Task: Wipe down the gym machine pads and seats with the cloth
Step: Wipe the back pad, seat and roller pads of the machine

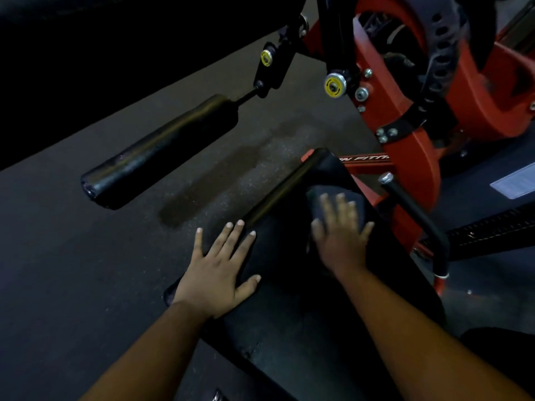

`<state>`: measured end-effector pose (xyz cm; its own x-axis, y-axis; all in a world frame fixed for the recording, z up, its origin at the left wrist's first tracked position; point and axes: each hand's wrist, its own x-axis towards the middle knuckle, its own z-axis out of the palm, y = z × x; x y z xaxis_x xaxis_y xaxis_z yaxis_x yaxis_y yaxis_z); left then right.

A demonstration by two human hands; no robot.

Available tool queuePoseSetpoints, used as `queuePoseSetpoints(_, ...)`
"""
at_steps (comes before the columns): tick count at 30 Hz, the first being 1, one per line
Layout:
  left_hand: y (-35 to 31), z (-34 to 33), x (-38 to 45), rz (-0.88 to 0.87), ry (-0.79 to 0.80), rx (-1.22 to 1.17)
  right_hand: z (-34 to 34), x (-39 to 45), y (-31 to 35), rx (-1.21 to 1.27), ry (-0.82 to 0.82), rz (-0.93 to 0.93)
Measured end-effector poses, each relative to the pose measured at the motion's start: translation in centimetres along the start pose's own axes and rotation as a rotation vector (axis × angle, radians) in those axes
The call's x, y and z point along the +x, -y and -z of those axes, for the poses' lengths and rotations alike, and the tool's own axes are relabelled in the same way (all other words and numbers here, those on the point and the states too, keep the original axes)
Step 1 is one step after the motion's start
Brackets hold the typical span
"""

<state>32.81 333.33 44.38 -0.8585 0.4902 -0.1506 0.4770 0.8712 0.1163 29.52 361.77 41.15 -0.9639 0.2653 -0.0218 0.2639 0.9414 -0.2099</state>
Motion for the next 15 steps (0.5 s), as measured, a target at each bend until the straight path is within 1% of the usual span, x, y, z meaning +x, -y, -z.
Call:
queuePoseSetpoints(1,0.1,-0.3,0.1,0.006,-0.008,-0.001,0.5,2.7,-0.3,0.071,0.028,-0.158)
queuePoseSetpoints(2,0.1,-0.4,0.2,0.004,-0.015,0.003,0.8,4.6,0.0,0.109,0.045,-0.247)
queuePoseSetpoints(3,0.0,-0.5,0.3,-0.006,-0.011,0.006,0.8,5.1,0.9,0.098,0.034,-0.261)
queuePoseSetpoints(4,-0.1,-0.4,0.2,-0.007,-0.003,0.007,0.5,4.2,2.4,0.072,0.003,-0.199)
queuePoseSetpoints(5,0.0,-0.3,0.3,-0.007,0.007,0.010,0.1,2.2,4.2,0.060,-0.023,-0.097)
queuePoseSetpoints(7,-0.1,-0.1,0.3,-0.003,0.034,0.008,-0.7,-4.4,6.9,0.047,0.003,0.098)
queuePoseSetpoints(9,-0.2,0.0,0.3,-0.009,0.054,-0.008,-0.9,-8.1,6.5,0.012,0.074,0.222)
queuePoseSetpoints(10,-0.2,0.0,0.3,-0.016,0.054,-0.013,-0.7,-7.1,5.6,0.020,0.085,0.241)
queuePoseSetpoints(11,-0.1,-0.1,0.2,-0.019,0.052,-0.020,-0.5,-4.9,4.7,0.028,0.063,0.228)
queuePoseSetpoints(12,-0.1,-0.2,0.2,-0.020,0.046,-0.022,-0.3,-2.0,3.9,0.035,0.040,0.178)
queuePoseSetpoints(13,0.0,-0.3,0.3,-0.022,0.035,-0.025,0.0,1.6,3.4,0.045,0.015,0.096)
queuePoseSetpoints(15,0.0,-0.5,0.5,-0.023,0.018,-0.031,0.9,8.5,3.3,0.104,0.035,-0.103)
